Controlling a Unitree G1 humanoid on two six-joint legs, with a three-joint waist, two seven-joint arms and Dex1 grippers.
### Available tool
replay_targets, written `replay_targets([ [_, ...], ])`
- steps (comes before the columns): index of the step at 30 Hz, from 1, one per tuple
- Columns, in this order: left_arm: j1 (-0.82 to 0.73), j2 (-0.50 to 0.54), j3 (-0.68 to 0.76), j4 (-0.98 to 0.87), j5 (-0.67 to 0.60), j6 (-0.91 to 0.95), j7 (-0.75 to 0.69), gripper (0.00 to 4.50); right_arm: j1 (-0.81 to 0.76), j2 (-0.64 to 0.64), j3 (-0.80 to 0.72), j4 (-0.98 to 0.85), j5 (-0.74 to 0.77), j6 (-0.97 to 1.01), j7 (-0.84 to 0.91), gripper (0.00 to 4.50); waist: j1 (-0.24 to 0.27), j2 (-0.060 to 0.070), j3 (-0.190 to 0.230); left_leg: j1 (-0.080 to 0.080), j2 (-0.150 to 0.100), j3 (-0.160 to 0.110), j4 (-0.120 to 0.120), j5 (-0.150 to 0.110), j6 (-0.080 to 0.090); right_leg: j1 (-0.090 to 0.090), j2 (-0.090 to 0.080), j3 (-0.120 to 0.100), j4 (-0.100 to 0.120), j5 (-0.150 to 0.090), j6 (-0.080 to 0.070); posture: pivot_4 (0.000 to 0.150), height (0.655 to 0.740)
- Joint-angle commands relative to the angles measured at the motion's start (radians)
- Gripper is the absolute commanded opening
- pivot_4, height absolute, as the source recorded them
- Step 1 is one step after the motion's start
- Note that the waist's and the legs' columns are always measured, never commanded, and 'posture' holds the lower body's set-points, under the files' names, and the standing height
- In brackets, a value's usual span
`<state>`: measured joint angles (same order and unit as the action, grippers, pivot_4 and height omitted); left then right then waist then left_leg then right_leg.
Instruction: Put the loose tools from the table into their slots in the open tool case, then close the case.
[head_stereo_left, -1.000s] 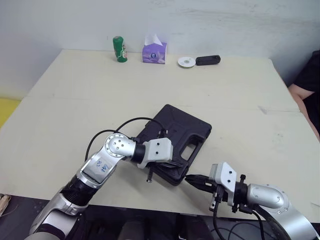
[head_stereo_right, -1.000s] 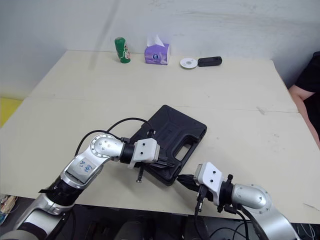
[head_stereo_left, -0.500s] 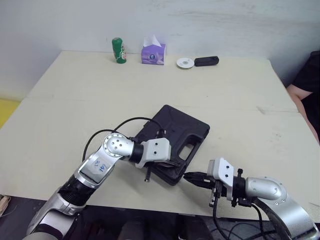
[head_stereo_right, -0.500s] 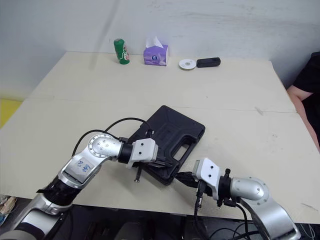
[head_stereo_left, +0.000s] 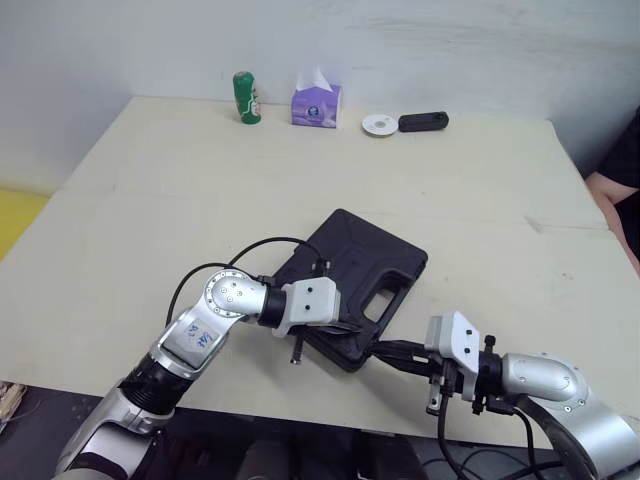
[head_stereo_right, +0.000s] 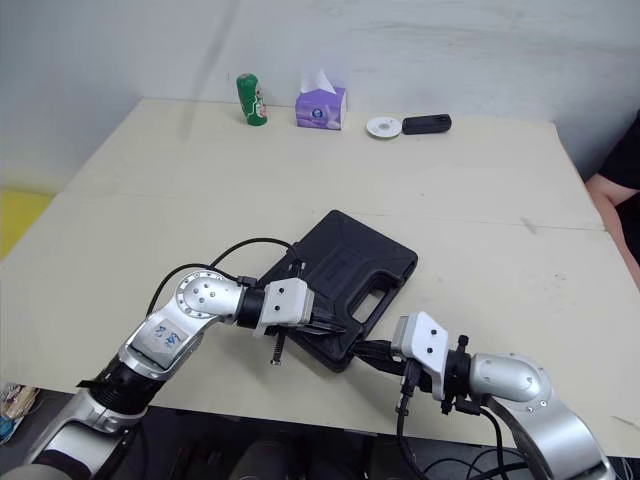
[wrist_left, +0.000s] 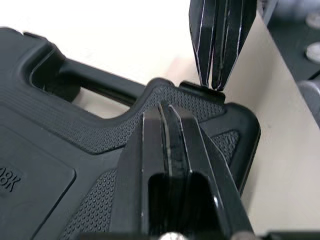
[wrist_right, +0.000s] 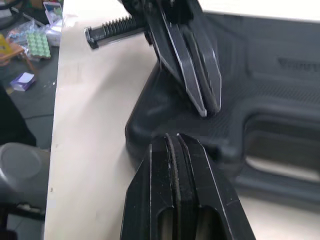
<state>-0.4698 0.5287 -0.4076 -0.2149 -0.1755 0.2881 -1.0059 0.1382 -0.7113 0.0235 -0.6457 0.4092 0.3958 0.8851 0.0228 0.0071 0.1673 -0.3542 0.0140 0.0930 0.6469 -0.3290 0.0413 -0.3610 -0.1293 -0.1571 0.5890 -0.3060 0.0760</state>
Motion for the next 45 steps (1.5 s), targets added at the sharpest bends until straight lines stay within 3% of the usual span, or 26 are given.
replay_targets([
  [1, 0.047, 0.010, 0.050, 0.101, -0.025, -0.051, -0.028, 0.06, 0.044, -0.051, -0.107, -0.048, 0.049, -0.015, 0.037, 0.00, 0.004, 0.000, 0.004, 0.000, 0.000, 0.000, 0.000, 0.000, 0.000, 0.000, 0.000, 0.000, 0.000, 0.000, 0.000, 0.150, 0.7400],
  [8, -0.002, 0.023, 0.254, 0.151, -0.147, -0.168, -0.074, 0.06, 0.099, -0.145, -0.335, 0.052, 0.060, -0.090, 0.134, 0.00, 0.006, -0.002, 0.021, -0.017, -0.001, 0.000, 0.002, 0.009, -0.001, -0.016, 0.000, -0.003, 0.002, 0.001, 0.000, 0.150, 0.7400],
  [12, -0.006, 0.093, 0.356, 0.186, -0.168, -0.146, -0.080, 1.31, 0.061, -0.203, -0.438, 0.182, 0.034, -0.161, 0.187, 0.00, 0.005, -0.004, 0.031, -0.018, -0.002, 0.001, 0.002, 0.010, 0.000, -0.016, 0.001, -0.004, 0.002, 0.001, 0.002, 0.150, 0.7400],
  [18, 0.069, 0.194, 0.502, 0.205, -0.181, -0.109, -0.056, 3.93, -0.011, -0.269, -0.533, 0.381, 0.019, -0.250, 0.246, 0.00, 0.005, -0.007, 0.036, -0.020, -0.002, 0.002, 0.002, 0.010, 0.001, -0.015, 0.002, -0.004, 0.003, 0.003, 0.004, 0.150, 0.7400],
  [19, 0.091, 0.218, 0.530, 0.220, -0.182, -0.102, -0.057, 4.37, -0.028, -0.278, -0.548, 0.421, 0.014, -0.269, 0.250, 0.32, 0.004, -0.007, 0.036, -0.020, -0.002, 0.002, 0.002, 0.010, 0.001, -0.015, 0.002, -0.004, 0.002, 0.003, 0.004, 0.150, 0.7400],
  [20, 0.111, 0.235, 0.553, 0.235, -0.185, -0.102, -0.059, 4.50, -0.036, -0.287, -0.557, 0.451, 0.008, -0.285, 0.259, 0.68, 0.004, -0.007, 0.036, -0.020, -0.003, 0.002, 0.002, 0.010, 0.001, -0.015, 0.002, -0.004, 0.002, 0.003, 0.004, 0.150, 0.7400],
  [21, 0.130, 0.252, 0.573, 0.249, -0.187, -0.095, -0.060, 4.50, -0.040, -0.297, -0.563, 0.476, 0.000, -0.298, 0.271, 0.95, 0.003, -0.007, 0.036, -0.020, -0.003, 0.002, 0.002, 0.010, 0.001, -0.015, 0.002, -0.004, 0.002, 0.003, 0.004, 0.150, 0.7400],
  [24, 0.199, 0.312, 0.633, 0.318, -0.168, -0.118, -0.068, 4.50, -0.066, -0.316, -0.574, 0.572, -0.035, -0.375, 0.283, 2.32, 0.003, -0.007, 0.037, -0.020, -0.003, 0.003, 0.002, 0.010, 0.001, -0.015, 0.002, -0.004, 0.002, 0.003, 0.004, 0.150, 0.7400],
  [28, 0.225, 0.383, 0.688, 0.525, -0.104, -0.261, -0.051, 4.50, -0.106, -0.311, -0.565, 0.713, -0.073, -0.481, 0.279, 4.36, 0.003, -0.008, 0.038, -0.019, -0.003, 0.003, 0.002, 0.010, 0.001, -0.016, 0.001, -0.003, 0.002, 0.003, 0.005, 0.150, 0.7400],
  [35, 0.331, 0.429, 0.812, 0.742, -0.087, -0.393, 0.022, 4.50, -0.165, -0.334, -0.570, 0.934, -0.132, -0.656, 0.258, 4.44, -0.008, -0.006, 0.039, -0.019, -0.003, 0.004, 0.001, 0.009, 0.000, -0.018, -0.001, -0.002, 0.003, 0.003, 0.005, 0.150, 0.7400],
  [45, 0.375, 0.413, 0.847, 0.748, -0.078, -0.455, 0.115, 4.50, -0.206, -0.337, -0.542, 1.080, -0.160, -0.760, 0.235, 4.44, -0.024, -0.005, 0.040, -0.018, -0.003, 0.004, 0.002, 0.010, 0.000, -0.018, -0.001, -0.002, 0.006, 0.003, 0.005, 0.150, 0.7400],
])
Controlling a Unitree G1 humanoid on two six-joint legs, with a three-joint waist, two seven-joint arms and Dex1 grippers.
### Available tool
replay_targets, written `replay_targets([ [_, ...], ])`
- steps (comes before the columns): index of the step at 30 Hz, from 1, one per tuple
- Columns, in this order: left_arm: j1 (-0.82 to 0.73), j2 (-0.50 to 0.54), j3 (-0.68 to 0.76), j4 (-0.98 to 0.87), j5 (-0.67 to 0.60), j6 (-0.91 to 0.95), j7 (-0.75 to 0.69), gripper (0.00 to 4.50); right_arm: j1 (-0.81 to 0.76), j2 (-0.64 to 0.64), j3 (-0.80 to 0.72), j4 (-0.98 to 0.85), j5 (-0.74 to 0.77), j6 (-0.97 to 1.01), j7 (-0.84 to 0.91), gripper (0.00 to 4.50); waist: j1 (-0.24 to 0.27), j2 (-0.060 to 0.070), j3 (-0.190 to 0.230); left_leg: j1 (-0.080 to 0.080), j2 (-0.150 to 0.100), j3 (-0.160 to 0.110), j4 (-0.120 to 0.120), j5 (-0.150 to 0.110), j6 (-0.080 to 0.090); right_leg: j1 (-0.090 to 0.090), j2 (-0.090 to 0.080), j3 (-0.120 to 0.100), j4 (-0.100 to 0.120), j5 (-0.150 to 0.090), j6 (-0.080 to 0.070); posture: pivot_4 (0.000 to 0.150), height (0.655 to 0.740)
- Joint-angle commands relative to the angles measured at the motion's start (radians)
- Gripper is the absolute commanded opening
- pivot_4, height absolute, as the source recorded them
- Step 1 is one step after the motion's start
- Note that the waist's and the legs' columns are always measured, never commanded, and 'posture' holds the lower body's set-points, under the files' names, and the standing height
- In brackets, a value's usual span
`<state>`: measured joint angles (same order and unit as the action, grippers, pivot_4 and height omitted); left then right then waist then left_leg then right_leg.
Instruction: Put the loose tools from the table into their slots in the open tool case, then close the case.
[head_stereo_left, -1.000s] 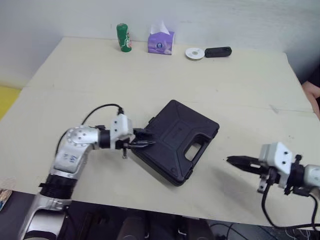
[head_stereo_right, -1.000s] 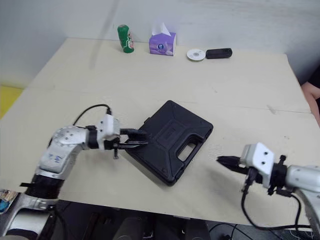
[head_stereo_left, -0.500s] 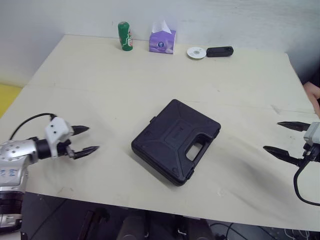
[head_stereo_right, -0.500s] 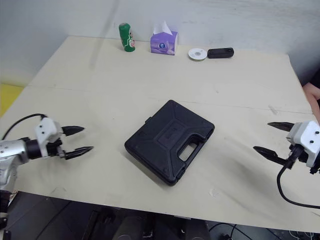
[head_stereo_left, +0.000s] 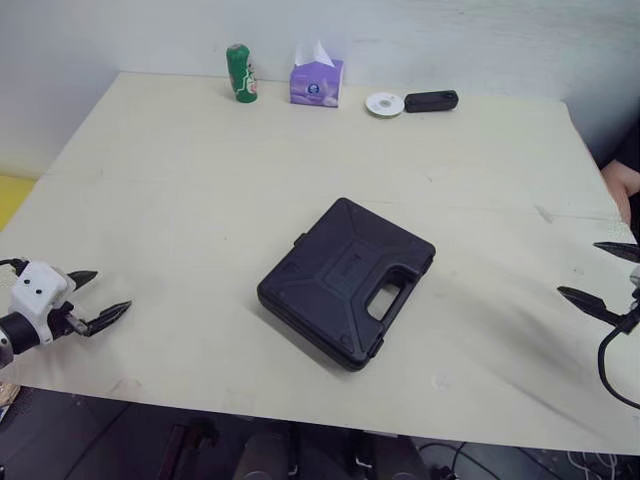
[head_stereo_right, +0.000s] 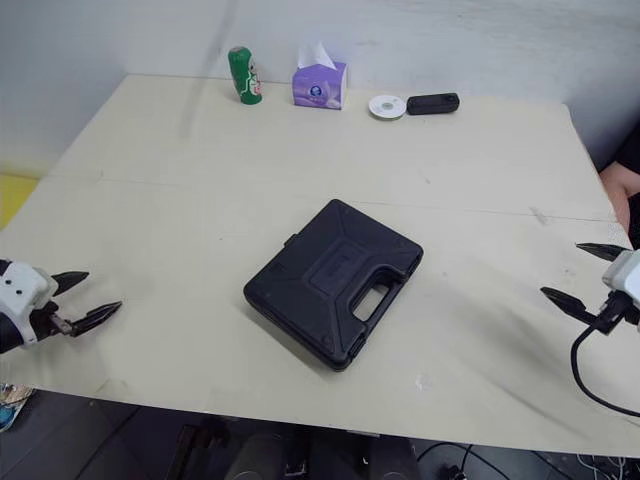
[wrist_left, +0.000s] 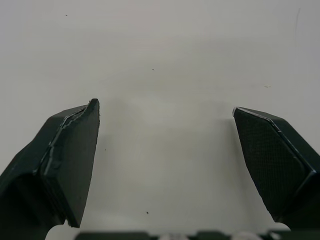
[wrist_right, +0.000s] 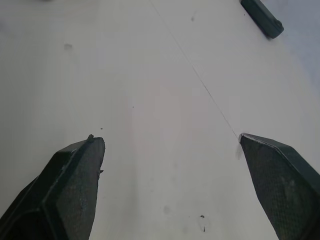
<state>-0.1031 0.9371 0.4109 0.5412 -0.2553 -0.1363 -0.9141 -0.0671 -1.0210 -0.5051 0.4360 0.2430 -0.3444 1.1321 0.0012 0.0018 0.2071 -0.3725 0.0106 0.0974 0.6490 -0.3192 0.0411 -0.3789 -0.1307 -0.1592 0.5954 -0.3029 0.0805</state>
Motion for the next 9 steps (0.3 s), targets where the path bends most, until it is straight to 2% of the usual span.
replay_targets([
  [1, 0.010, 0.004, 0.028, -0.009, 0.001, -0.034, 0.027, 4.50, 0.000, -0.025, -0.012, -0.003, 0.006, -0.021, -0.015, 4.44, -0.003, 0.000, 0.000, 0.001, 0.000, 0.000, 0.000, 0.000, 0.000, 0.000, 0.000, 0.000, 0.000, 0.000, 0.000, 0.150, 0.7400],
  [9, 0.053, -0.007, 0.036, -0.081, -0.031, -0.012, 0.021, 4.50, -0.002, -0.011, 0.029, -0.038, 0.018, 0.023, -0.025, 4.44, -0.008, 0.000, 0.000, 0.002, 0.000, 0.003, 0.000, 0.000, -0.001, 0.000, 0.000, 0.002, 0.004, 0.000, 0.000, 0.150, 0.7400],
])
